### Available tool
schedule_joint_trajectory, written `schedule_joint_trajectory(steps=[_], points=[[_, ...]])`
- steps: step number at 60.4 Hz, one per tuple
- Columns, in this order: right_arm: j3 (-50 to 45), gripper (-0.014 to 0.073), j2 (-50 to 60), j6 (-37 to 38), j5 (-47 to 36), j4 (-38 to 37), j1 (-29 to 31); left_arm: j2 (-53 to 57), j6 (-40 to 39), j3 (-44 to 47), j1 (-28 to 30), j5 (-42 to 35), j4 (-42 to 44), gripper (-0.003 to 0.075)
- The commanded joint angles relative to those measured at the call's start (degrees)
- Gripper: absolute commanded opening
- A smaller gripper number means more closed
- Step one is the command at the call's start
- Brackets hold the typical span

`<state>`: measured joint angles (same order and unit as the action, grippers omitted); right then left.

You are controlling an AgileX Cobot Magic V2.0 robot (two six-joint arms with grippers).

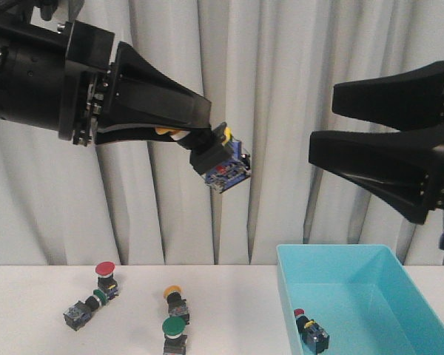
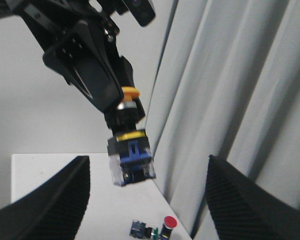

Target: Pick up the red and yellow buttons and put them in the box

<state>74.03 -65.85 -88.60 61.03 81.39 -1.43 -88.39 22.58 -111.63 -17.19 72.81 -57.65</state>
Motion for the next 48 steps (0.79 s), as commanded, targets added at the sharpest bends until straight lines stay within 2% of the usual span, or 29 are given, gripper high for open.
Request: schedule_joint_trajectory(steps=[1, 18, 48], points=[[2.86, 0.0495, 0.53, 1.80, 3.48, 3.92, 0.13, 2.00, 0.28, -1.44, -1.46, -1.18, -4.25, 0.0055], [2.92, 0.0495, 0.70, 3.07, 7.34, 2.18, 0.13, 2.00, 0.71, -1.44, -3.95, -1.18, -4.45, 0.0055], [2.92, 0.0495, 0.70, 3.03, 6.22, 0.88, 0.13, 2.00, 0.83, -1.44, -4.89, -1.18, -7.69, 0.0055]])
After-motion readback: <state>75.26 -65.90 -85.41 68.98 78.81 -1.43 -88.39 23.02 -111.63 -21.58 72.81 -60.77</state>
